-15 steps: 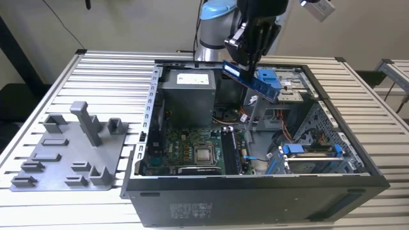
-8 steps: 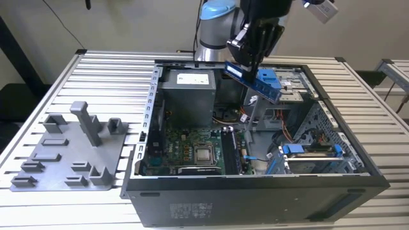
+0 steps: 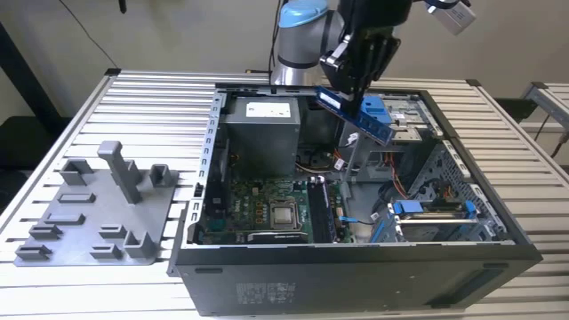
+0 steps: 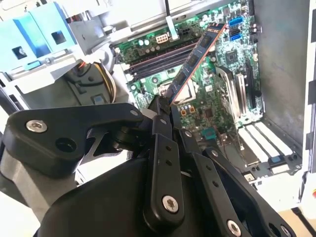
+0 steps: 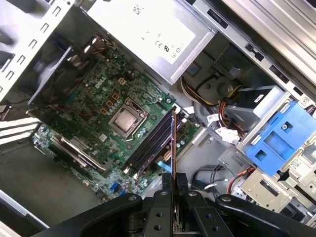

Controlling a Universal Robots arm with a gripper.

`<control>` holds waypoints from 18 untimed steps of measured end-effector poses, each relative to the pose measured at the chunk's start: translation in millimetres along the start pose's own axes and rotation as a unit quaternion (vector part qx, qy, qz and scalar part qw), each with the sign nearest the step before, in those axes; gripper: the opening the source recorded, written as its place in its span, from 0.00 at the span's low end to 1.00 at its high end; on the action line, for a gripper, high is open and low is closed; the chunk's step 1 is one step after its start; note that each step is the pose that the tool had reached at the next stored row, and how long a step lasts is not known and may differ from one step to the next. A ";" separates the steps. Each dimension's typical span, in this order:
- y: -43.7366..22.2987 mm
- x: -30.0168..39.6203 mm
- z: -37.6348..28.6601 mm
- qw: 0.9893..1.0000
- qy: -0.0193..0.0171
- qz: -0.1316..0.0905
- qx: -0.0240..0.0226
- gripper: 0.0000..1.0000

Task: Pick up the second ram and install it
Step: 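Insert the second ram into the second slot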

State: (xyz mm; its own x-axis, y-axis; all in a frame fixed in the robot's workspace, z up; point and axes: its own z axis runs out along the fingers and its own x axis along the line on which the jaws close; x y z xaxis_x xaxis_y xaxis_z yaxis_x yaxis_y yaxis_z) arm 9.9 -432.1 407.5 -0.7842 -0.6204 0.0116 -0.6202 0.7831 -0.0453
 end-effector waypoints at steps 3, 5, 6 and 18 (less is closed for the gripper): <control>-1.6 -1.3 0.4 1.000 0.000 0.004 0.000 0.14; -2.6 -2.1 0.8 1.000 0.000 0.007 0.000 0.14; -3.0 -2.5 0.9 1.000 0.000 0.008 0.000 0.14; -7.6 -6.6 3.2 1.000 0.001 0.024 0.000 0.14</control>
State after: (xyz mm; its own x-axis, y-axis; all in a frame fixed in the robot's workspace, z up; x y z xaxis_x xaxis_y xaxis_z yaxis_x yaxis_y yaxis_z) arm 19.8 -434.1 404.6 -0.8128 -0.5824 0.0116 -0.5823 0.8117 -0.0453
